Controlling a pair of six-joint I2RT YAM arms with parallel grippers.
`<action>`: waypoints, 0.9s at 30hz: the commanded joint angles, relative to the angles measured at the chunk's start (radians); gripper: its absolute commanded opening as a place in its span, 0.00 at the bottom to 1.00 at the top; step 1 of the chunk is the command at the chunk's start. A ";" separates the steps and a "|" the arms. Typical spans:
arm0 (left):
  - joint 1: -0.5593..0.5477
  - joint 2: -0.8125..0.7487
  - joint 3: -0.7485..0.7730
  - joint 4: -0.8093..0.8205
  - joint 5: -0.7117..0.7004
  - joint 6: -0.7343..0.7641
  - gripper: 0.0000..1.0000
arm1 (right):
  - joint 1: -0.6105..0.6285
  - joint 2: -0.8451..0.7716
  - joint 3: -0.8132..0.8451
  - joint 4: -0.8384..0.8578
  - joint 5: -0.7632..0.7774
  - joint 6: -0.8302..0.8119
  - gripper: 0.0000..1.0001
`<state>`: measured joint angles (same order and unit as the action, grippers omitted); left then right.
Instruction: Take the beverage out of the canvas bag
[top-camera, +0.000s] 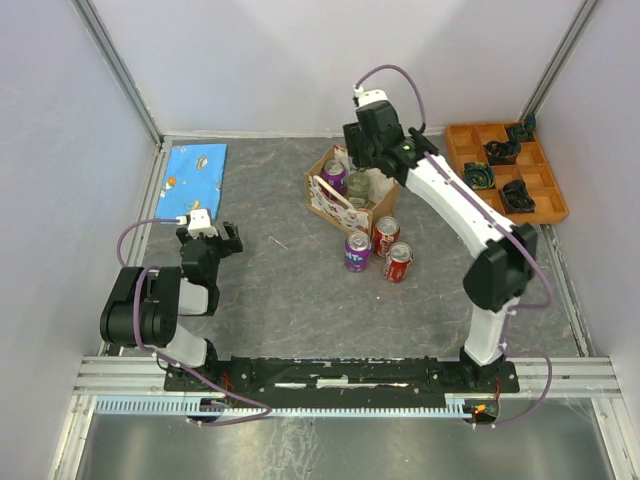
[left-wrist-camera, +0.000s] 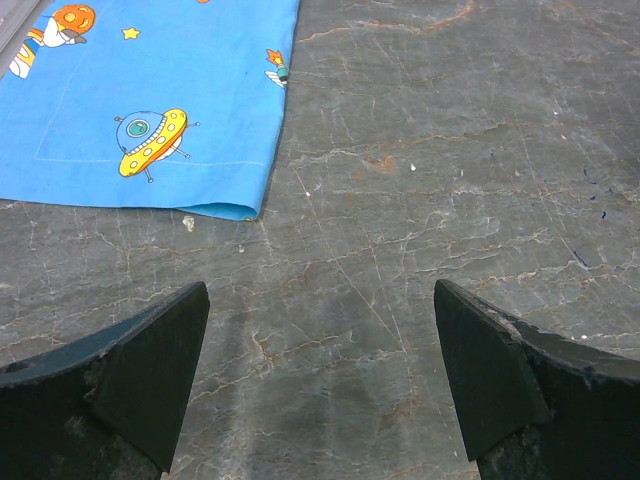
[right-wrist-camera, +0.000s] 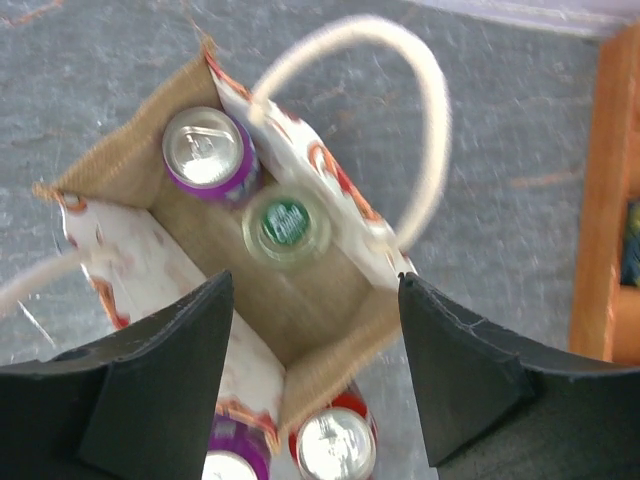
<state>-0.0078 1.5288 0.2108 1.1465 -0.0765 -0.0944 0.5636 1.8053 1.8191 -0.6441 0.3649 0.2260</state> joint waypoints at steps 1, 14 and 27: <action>-0.003 -0.009 0.022 0.034 -0.012 0.068 0.99 | -0.002 0.135 0.178 0.012 -0.056 -0.076 0.73; -0.003 -0.010 0.022 0.035 -0.011 0.068 0.99 | -0.036 0.262 0.179 0.090 -0.025 -0.078 0.71; -0.003 -0.010 0.022 0.034 -0.012 0.068 0.99 | -0.047 0.319 0.174 0.106 -0.088 -0.034 0.63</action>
<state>-0.0082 1.5288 0.2108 1.1465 -0.0765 -0.0944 0.5129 2.1265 1.9671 -0.5751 0.3138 0.1638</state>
